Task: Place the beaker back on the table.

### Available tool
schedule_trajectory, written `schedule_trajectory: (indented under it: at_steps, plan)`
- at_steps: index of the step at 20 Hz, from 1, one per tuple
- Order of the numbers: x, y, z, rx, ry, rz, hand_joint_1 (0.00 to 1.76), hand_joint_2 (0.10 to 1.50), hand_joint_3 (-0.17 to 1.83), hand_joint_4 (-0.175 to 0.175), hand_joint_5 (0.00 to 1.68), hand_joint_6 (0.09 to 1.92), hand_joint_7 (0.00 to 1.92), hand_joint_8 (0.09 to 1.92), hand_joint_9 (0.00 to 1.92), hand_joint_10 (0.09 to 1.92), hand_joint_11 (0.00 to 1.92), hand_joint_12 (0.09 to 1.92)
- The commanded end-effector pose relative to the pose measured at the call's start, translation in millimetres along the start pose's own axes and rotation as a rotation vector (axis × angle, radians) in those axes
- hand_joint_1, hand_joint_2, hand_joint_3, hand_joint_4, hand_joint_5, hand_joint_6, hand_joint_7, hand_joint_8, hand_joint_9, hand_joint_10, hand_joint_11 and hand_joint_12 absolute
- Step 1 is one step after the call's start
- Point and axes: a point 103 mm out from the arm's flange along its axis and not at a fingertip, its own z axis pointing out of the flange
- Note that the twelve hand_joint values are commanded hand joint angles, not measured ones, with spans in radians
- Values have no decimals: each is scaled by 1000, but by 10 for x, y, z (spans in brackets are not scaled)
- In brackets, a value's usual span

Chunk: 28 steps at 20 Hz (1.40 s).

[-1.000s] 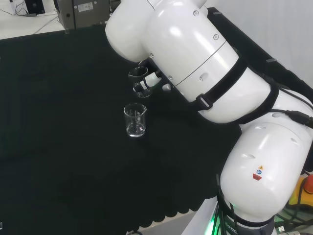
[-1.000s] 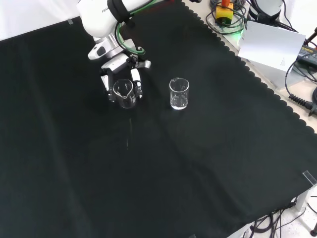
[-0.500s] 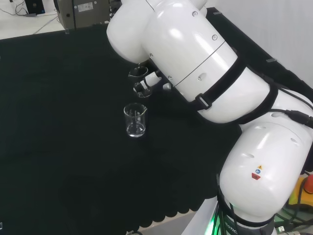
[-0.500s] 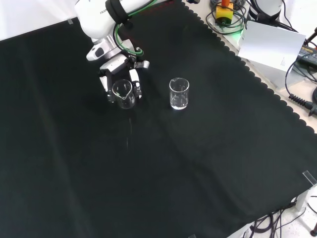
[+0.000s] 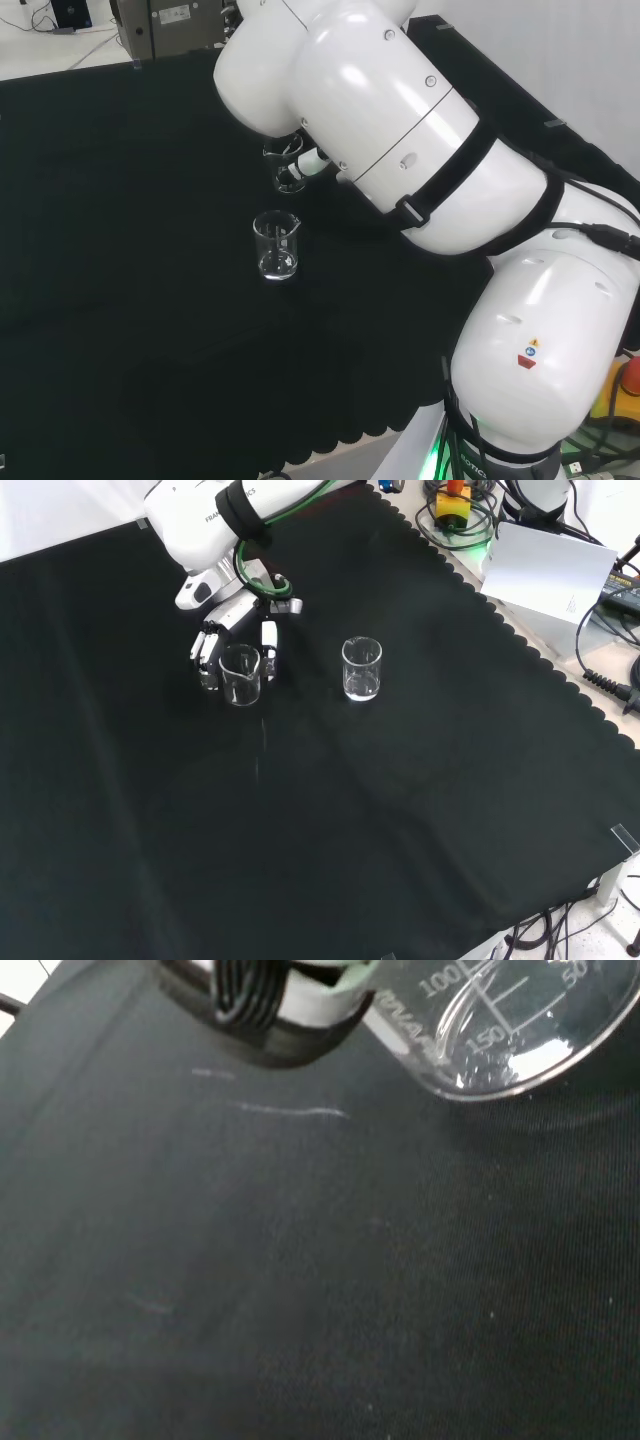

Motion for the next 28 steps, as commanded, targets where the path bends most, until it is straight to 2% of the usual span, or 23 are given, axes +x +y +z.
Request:
schedule_trajectory:
  at_steps: [1, 6, 10, 13, 18, 22, 28]
  plan:
    - [12, -60, -43, 37, -37, 16, 985, 951, -175, 0, 381, 446, 456, 635, 811, 87, 302, 1307]
    - [47, -102, -106, 113, -62, 51, 947, 938, -175, -14, 360, 381, 414, 623, 761, 87, 246, 1328]
    - [109, -186, -186, 124, -65, 61, 875, 911, -175, -28, 301, 207, 263, 626, 617, 87, 69, 1390]
    - [169, -262, -254, 151, -82, 79, 836, 895, -175, -32, 253, 115, 168, 614, 530, 87, 10, 1377]
    - [348, -495, -538, 106, -106, 92, 794, 878, -175, -34, 212, 87, 65, 587, 435, 87, 0, 1298]
    - [595, -792, -840, 58, -132, 97, 777, 877, -175, -33, 206, 87, 43, 579, 418, 87, 0, 1285]
    - [976, -1273, -1131, 9, -163, 100, 748, 879, -174, -34, 209, 87, 46, 577, 417, 87, 0, 1273]
